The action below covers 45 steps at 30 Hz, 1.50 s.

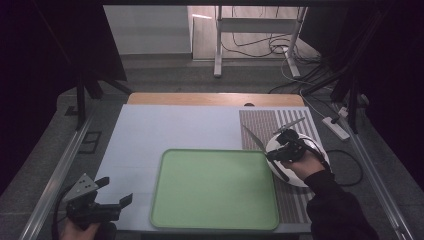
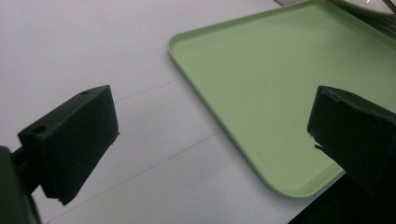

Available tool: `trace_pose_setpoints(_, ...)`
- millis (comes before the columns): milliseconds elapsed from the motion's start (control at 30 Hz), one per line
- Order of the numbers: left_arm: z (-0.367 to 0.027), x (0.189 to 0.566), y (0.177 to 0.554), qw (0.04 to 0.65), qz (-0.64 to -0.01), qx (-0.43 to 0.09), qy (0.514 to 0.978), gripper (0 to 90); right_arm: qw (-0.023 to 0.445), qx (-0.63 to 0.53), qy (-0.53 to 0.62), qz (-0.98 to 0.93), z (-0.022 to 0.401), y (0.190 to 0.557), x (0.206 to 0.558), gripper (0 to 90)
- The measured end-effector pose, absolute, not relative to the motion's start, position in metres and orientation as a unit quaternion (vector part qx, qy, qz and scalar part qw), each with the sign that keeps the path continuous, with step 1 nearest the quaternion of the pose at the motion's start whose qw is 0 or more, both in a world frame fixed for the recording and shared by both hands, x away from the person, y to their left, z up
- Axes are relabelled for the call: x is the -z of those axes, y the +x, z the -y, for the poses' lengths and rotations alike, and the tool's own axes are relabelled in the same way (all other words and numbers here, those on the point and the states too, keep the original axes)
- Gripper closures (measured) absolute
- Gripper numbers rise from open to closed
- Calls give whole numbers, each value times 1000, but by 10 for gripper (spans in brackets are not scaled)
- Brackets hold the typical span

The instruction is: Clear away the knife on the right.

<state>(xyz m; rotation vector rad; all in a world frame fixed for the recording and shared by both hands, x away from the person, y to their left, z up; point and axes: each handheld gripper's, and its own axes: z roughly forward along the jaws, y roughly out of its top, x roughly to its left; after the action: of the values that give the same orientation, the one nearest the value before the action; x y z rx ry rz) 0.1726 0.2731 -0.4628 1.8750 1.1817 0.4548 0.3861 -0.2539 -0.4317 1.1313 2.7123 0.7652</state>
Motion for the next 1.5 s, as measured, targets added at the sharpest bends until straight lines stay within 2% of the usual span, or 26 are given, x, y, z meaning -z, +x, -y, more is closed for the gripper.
trace_pose_setpoints(367, -273, 463, 173, 426, -474, -181, 749, 17, 39, -246, 334, -909, 223, 361, 435, 810)
trace_pose_setpoints(567, -273, 463, 173, 426, -474, -181, 749, 17, 15, -236, 314, -919, 204, 346, 444, 810)
trace_pose_setpoints(1000, -273, 463, 173, 426, -472, -181, 750, 17, -29, -168, 317, -933, 184, 335, 488, 806)
trace_pose_setpoints(1067, -273, 463, 173, 426, -472, -181, 750, 17, -47, -153, 313, -936, 182, 334, 494, 798)
trace_pose_setpoints(1167, -273, 463, 173, 425, -472, -181, 751, 17, -43, -175, 309, -934, 182, 336, 486, 744)
trace_pose_setpoints(1200, -273, 463, 173, 424, -472, -181, 751, 17, -43, -188, 299, -935, 181, 338, 482, 763)
trace_pose_setpoints(1233, -273, 463, 174, 425, -472, -181, 751, 17, -45, -197, 278, -939, 178, 339, 479, 835)
trace_pose_setpoints(1300, -273, 463, 174, 425, -472, -181, 751, 17, -41, -208, 237, -948, 169, 339, 475, 900)
trace_pose_setpoints(1433, -272, 463, 174, 424, -471, -181, 752, 17, -48, -224, 197, -953, 143, 343, 485, 900)
trace_pose_setpoints(1500, -273, 463, 174, 424, -472, -181, 752, 17, -27, -201, 185, -962, 130, 348, 499, 900)
